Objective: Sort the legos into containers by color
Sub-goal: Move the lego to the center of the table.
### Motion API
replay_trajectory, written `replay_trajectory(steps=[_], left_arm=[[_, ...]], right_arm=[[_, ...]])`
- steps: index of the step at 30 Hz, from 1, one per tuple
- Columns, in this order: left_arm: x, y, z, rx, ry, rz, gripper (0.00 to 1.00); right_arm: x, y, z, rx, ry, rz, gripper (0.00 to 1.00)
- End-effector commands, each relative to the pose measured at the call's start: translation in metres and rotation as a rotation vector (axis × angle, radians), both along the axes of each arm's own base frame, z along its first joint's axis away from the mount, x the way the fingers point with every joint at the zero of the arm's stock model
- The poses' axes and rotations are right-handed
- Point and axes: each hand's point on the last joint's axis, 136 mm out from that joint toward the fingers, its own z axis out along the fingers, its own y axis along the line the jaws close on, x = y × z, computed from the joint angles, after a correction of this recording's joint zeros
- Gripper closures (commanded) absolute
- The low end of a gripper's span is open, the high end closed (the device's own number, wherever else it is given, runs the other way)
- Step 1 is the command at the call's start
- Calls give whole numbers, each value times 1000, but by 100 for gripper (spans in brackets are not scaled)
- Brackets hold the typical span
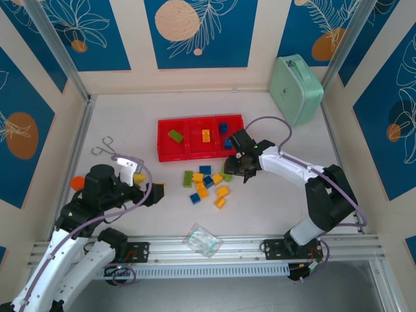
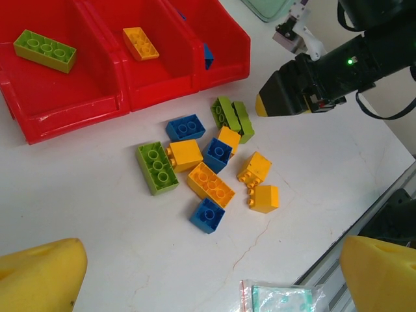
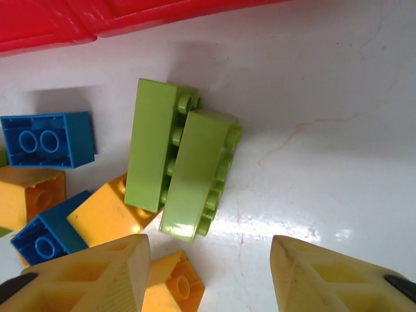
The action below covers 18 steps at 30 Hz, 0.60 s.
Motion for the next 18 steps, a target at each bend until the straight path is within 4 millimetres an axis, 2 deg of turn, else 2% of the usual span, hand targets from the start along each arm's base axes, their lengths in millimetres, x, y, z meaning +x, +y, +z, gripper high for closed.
replay_trajectory(steps=[1,6,13,18], left_arm=[[-2,-2,-4,2,14,-9,0],[-1,-2,-4,4,15,-7,1],[-2,-2,-5,5,17,-10,1],[-2,-2,-5,3,18,-10,1]], right_arm=[[7,11,-6,28,5,33,49],[11,12,-20,24,35,32,52],[9,-20,-26,-60,47,-9,57],[8,-42,-19,-108,33,-25,58]])
